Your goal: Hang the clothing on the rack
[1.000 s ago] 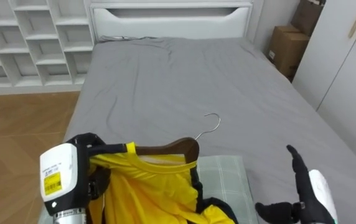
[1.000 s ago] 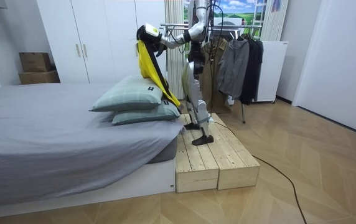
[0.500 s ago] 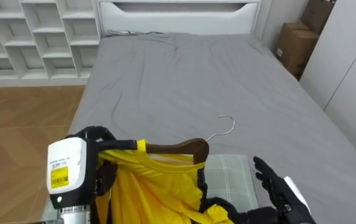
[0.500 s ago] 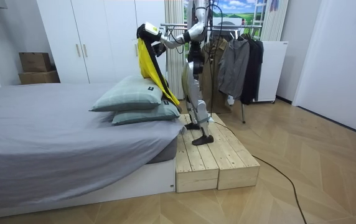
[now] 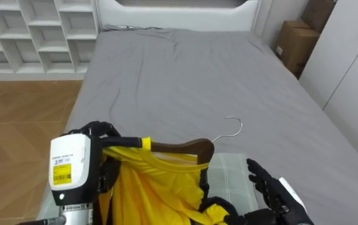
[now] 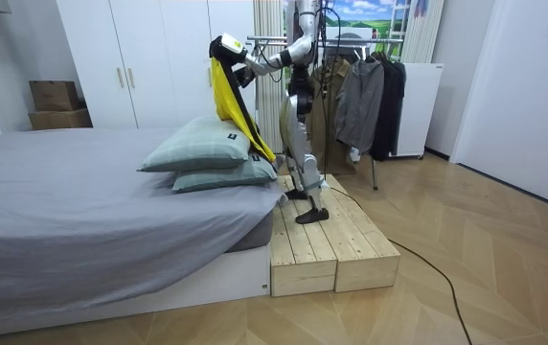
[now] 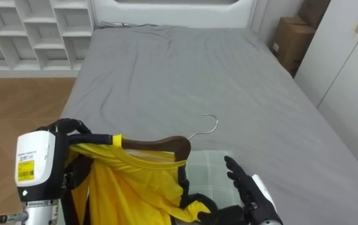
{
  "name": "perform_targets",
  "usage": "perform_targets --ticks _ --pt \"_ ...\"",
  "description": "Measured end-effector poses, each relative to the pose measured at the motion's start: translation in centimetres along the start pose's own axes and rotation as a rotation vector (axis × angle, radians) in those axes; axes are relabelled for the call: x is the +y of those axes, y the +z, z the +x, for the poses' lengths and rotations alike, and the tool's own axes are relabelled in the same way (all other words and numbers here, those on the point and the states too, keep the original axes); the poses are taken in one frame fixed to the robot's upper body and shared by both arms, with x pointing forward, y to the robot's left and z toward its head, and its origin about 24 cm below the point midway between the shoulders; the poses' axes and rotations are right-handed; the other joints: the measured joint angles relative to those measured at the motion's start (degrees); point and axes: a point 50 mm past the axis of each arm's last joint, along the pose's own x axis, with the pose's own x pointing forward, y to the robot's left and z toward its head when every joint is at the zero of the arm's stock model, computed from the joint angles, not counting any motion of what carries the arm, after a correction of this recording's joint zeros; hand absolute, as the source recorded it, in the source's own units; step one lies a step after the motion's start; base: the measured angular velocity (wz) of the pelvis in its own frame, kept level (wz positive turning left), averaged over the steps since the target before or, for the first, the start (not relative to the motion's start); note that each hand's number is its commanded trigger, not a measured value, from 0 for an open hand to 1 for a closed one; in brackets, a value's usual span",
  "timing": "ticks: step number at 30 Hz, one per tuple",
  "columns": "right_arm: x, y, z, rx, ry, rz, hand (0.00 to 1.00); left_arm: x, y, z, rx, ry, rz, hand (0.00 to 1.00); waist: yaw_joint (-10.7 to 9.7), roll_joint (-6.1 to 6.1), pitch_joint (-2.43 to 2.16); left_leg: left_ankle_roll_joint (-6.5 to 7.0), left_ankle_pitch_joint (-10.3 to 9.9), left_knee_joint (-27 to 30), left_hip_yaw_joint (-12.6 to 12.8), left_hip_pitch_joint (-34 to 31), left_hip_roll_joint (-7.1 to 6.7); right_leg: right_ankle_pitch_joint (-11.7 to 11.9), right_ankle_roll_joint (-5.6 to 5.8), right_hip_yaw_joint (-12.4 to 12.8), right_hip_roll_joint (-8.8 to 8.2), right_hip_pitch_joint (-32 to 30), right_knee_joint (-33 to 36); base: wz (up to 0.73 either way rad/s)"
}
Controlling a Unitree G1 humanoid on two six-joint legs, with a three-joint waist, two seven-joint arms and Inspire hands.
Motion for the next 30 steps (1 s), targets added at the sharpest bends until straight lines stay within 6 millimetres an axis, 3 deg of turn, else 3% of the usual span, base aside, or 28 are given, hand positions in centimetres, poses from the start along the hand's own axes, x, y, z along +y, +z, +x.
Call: perform_targets --ticks 7,14,20,30 --pt "0.1 0.0 0.0 -0.001 0.019 -0.007 0.0 0.3 1.1 0.4 -0.055 0.022 -0.04 1.0 0.0 0.61 -0.11 0.0 0.0 0.1 0.0 0.0 0.0 0.0 0.0 0.0 -0.01 0.1 0.0 0.0" --pt "0.1 0.5 0.2 -0.016 0.012 -0.047 0.0 0.2 1.6 0.4 -0.073 0.023 -0.042 1.0 0.2 1.45 -0.5 0.0 0.0 0.6 0.0 0.2 0.01 0.0 0.0 0.0 -0.09 0.6 -0.1 0.0" --pt "-0.1 2.3 1.3 -0.083 -0.008 -0.065 0.0 0.9 2.6 1.2 -0.119 0.065 -0.062 1.0 0.0 1.45 -0.5 0.0 0.0 0.7 0.0 0.6 -0.03 0.0 0.0 -0.1 -0.15 1.0 0.0 0.0" --pt "1.0 2.7 1.6 -0.102 -0.005 -0.037 0.0 0.8 3.3 1.3 -0.125 0.078 -0.084 1.0 0.3 1.45 -0.48 0.0 0.0 0.5 0.0 0.9 -0.08 0.0 -0.01 -0.2 -0.22 1.2 0.1 0.0"
